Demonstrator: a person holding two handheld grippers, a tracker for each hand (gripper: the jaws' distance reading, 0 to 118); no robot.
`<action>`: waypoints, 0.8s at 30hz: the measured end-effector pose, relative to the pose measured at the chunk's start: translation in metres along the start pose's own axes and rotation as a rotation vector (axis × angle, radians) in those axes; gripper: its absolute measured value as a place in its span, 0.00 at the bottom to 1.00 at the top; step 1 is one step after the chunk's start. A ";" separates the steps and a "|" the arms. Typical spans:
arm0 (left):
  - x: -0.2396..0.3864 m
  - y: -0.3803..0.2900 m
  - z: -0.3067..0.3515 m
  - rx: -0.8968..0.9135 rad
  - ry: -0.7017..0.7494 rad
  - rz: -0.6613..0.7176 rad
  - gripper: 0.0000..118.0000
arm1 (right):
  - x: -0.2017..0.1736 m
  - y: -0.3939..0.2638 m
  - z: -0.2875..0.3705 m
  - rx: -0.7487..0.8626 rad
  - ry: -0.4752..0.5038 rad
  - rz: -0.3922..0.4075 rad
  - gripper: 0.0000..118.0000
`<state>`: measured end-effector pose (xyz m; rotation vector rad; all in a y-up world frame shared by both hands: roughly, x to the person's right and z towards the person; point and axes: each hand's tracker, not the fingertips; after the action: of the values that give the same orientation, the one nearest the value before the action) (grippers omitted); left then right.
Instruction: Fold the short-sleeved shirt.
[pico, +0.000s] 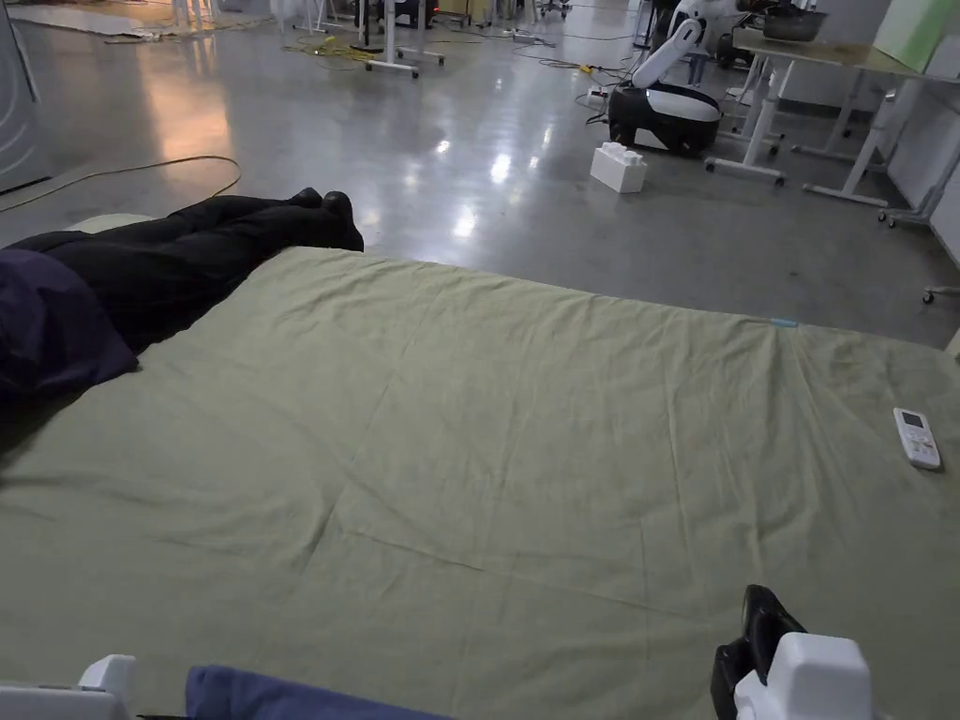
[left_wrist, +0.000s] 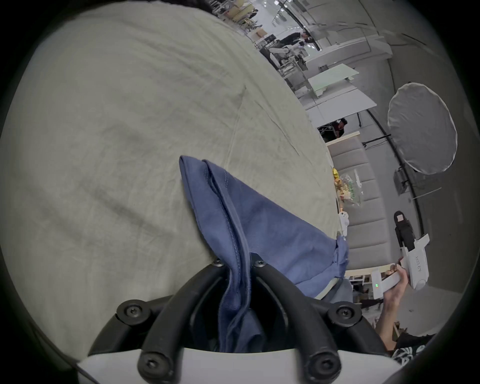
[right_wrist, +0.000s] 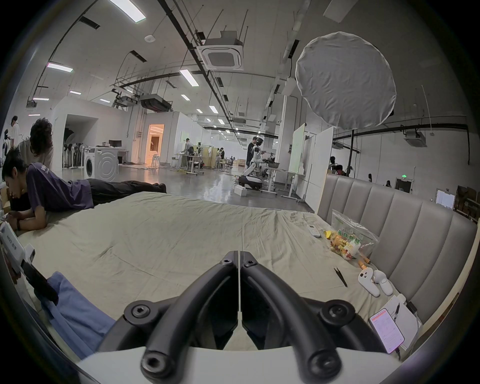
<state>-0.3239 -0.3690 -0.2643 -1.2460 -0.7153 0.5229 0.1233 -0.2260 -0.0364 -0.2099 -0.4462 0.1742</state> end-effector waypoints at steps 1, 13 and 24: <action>0.002 0.003 0.004 0.022 0.033 -0.029 0.09 | 0.002 0.000 0.000 -0.001 -0.001 -0.001 0.02; 0.047 0.026 0.067 0.111 0.088 -0.126 0.09 | 0.017 -0.005 -0.009 -0.023 -0.020 -0.030 0.02; 0.093 0.015 0.092 0.148 0.195 -0.175 0.09 | 0.024 -0.009 -0.007 -0.031 -0.022 -0.046 0.02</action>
<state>-0.3276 -0.2388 -0.2463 -1.0678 -0.6029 0.3001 0.1489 -0.2304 -0.0302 -0.2280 -0.4750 0.1244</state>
